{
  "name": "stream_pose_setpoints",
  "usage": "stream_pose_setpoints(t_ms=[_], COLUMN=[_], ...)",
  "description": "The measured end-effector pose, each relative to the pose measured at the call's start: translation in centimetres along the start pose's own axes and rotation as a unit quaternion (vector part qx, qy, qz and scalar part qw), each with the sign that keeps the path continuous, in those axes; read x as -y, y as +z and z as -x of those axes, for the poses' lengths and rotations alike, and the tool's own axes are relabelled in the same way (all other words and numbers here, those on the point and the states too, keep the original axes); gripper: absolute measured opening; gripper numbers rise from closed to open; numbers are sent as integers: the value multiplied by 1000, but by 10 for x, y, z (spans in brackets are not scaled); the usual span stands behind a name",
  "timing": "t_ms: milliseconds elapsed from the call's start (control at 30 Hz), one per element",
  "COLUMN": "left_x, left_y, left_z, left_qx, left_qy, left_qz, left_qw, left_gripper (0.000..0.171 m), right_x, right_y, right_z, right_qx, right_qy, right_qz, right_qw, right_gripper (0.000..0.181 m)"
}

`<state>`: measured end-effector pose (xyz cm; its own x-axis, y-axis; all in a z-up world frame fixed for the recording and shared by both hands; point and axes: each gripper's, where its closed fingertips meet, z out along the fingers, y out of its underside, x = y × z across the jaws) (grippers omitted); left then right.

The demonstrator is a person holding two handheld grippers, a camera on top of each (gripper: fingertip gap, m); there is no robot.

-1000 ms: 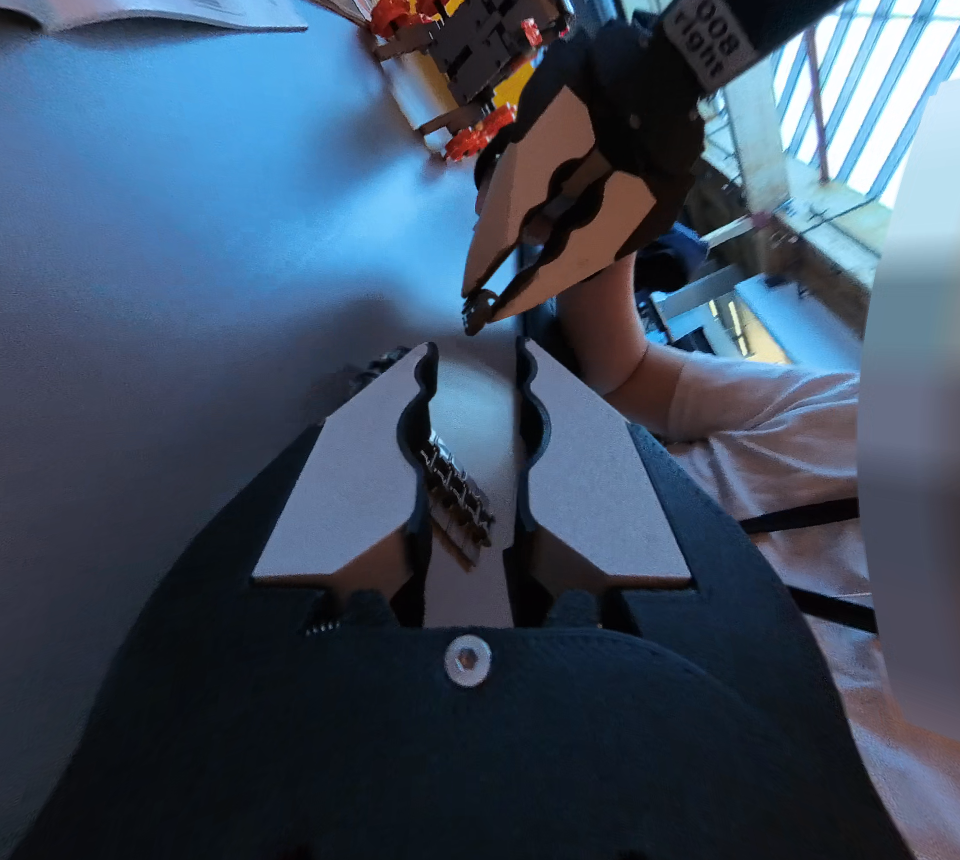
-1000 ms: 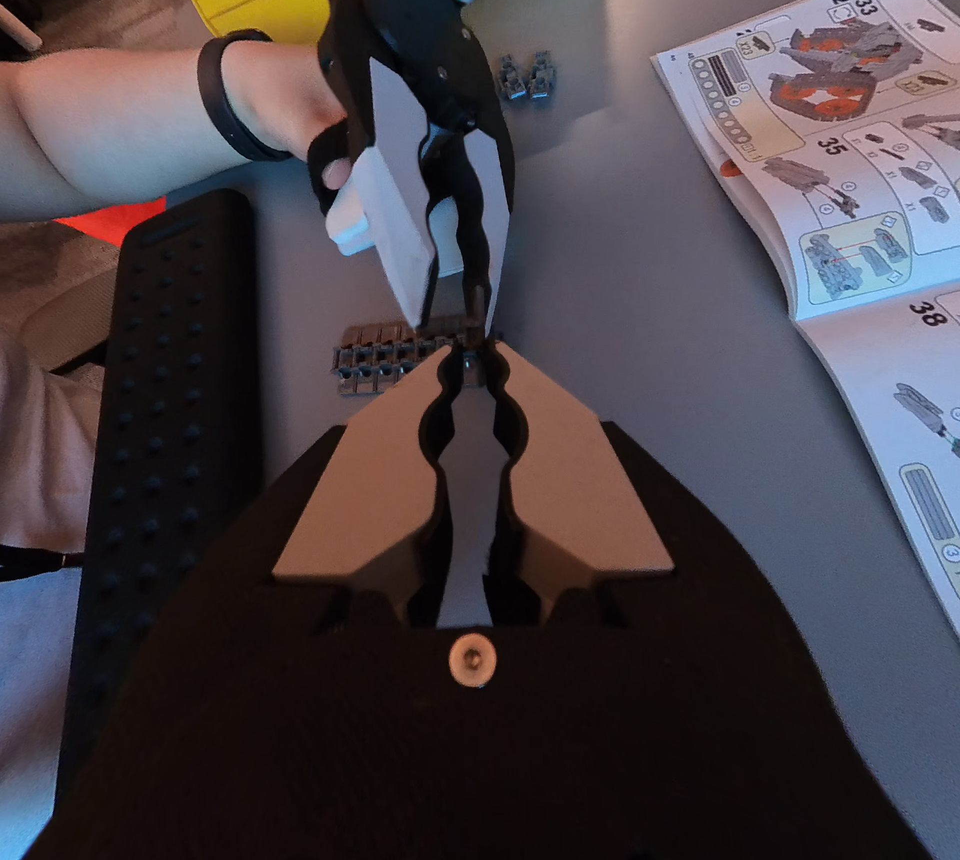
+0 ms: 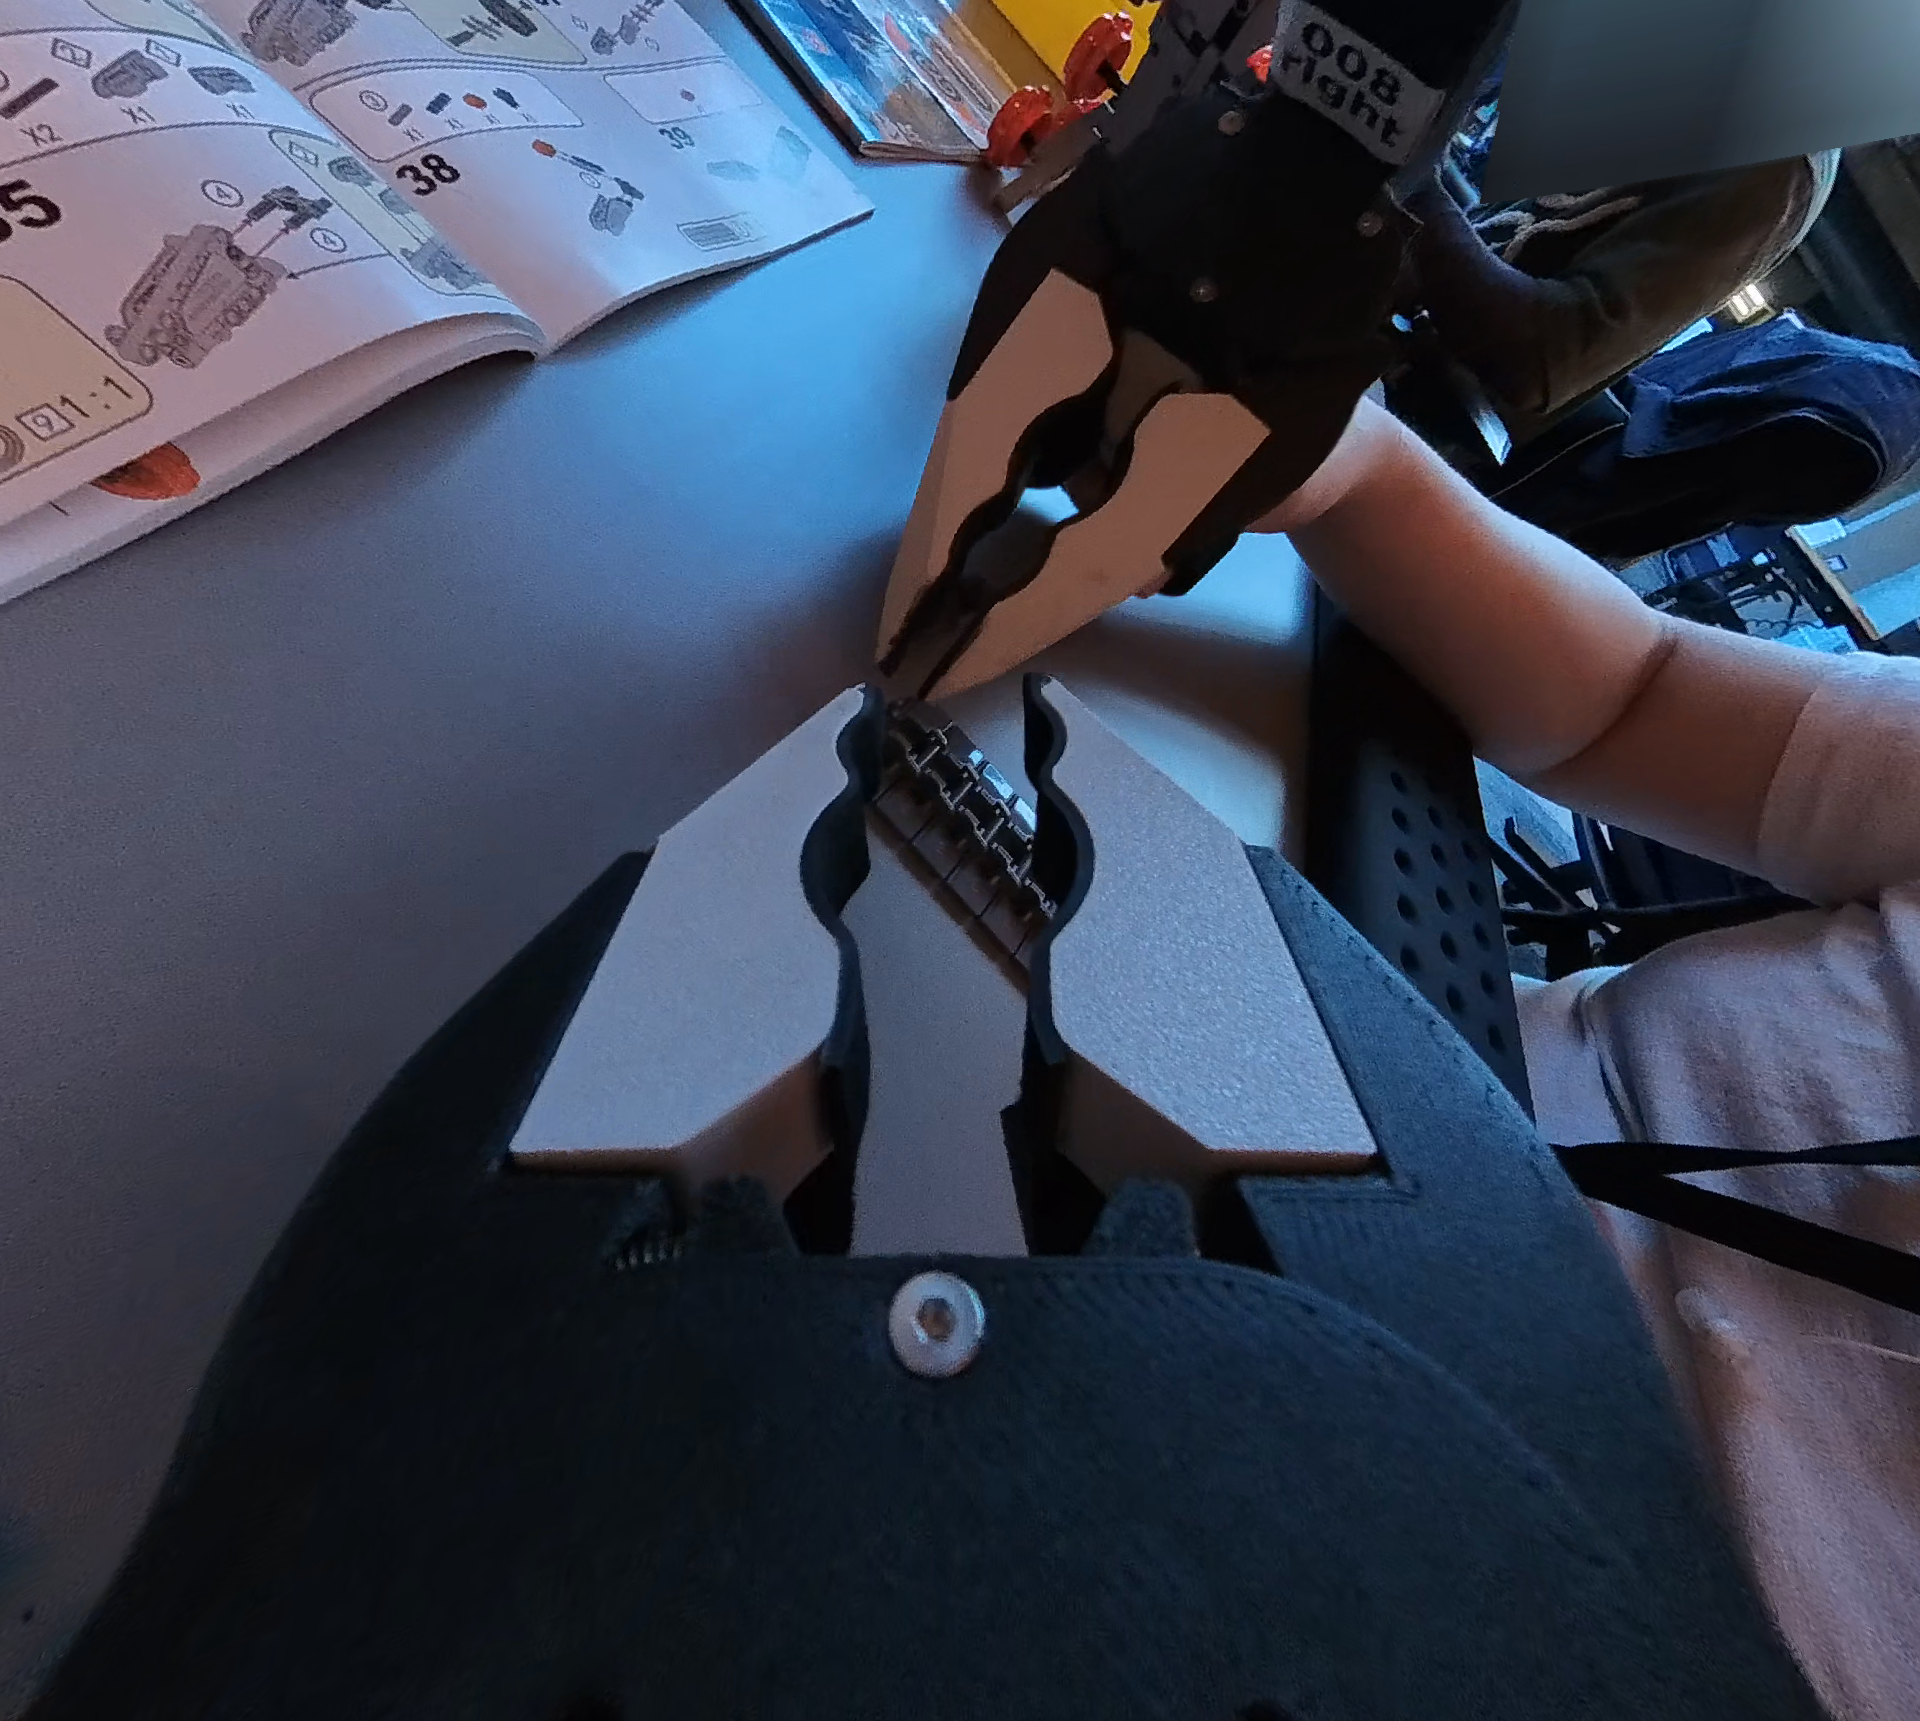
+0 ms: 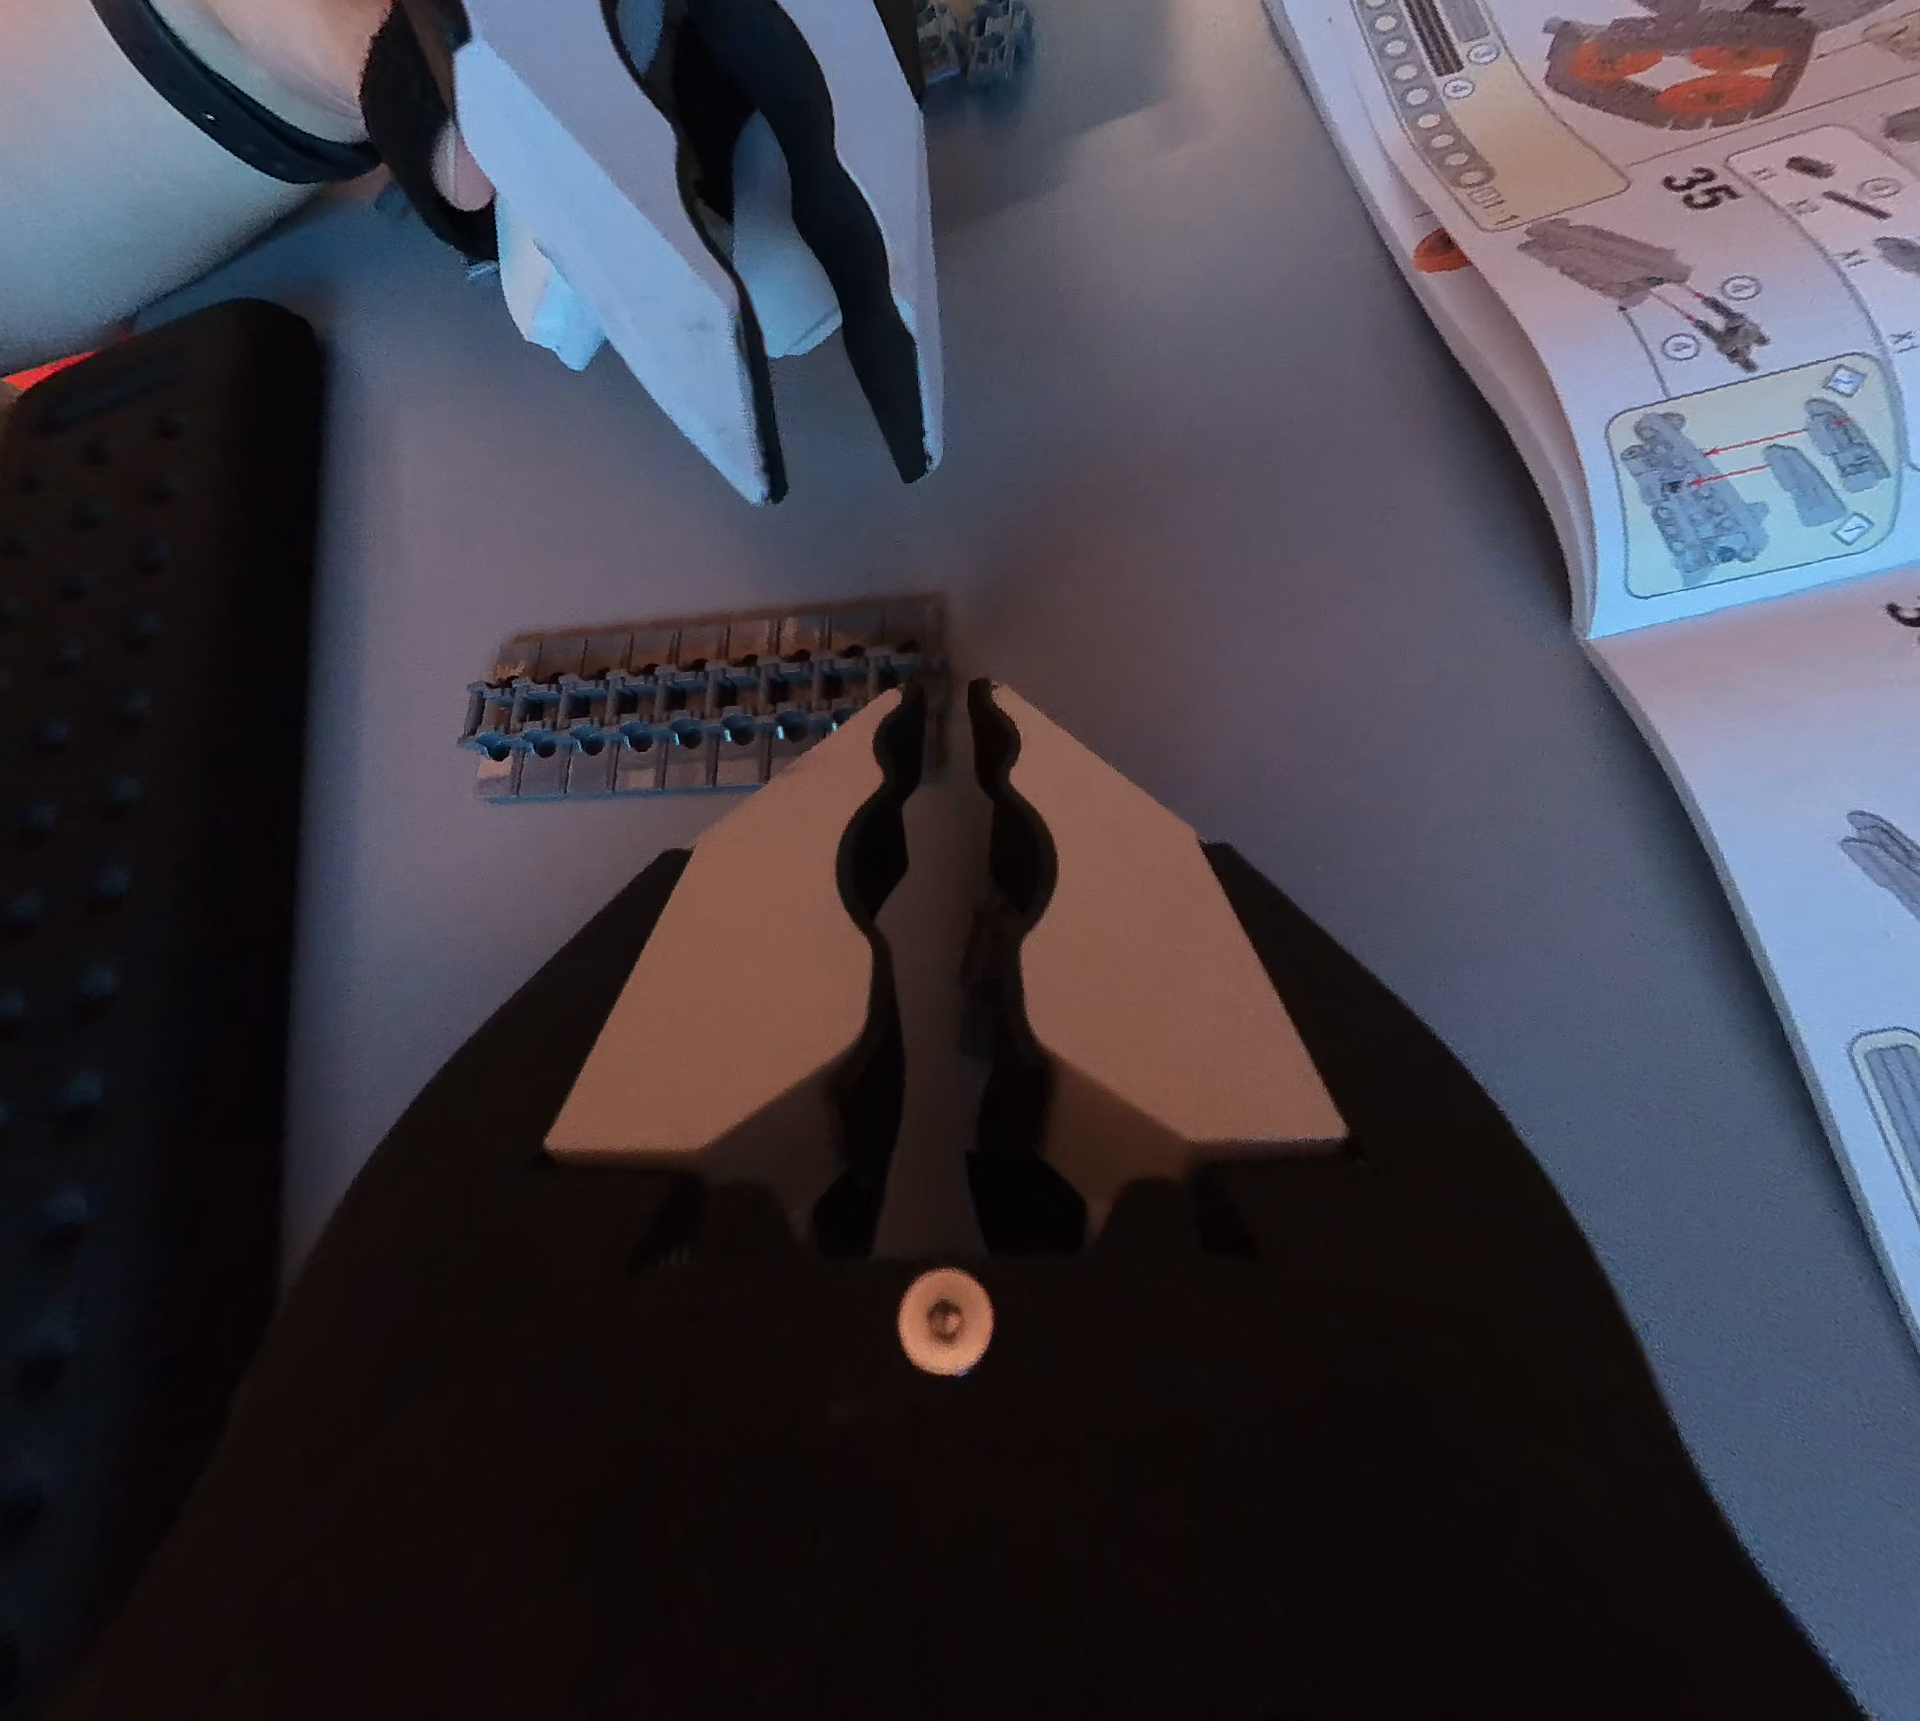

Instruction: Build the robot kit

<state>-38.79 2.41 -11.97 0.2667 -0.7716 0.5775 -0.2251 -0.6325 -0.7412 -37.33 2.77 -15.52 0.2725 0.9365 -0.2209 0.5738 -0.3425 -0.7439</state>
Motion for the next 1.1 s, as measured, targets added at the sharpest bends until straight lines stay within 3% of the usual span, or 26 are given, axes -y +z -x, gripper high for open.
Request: stream_pose_setpoints(t_ms=[433,733,800,867,1100], left_x=[-2,-6,-9,-11,-15], left_y=[0,1,3,4,7], left_z=[3,3,3,4,4], left_qx=[0,-3,1,6,10], left_qy=[-6,-7,-1,4,4], left_qz=[3,16,23,31,44], left_qw=[1000,1000,1000,999,999], left_gripper=[25,33,32,32,31], right_x=[0,26,18,5,-5], right_y=[6,-11,-6,2,10], right_z=[6,15,17,16,13], right_qx=[44,-62,-38,-12,1], right_qy=[28,-163,-135,-79,-32], right_qz=[8,-26,-21,3,16], right_qw=[999,984,990,997,999], right_gripper=[0,0,1,25,16])
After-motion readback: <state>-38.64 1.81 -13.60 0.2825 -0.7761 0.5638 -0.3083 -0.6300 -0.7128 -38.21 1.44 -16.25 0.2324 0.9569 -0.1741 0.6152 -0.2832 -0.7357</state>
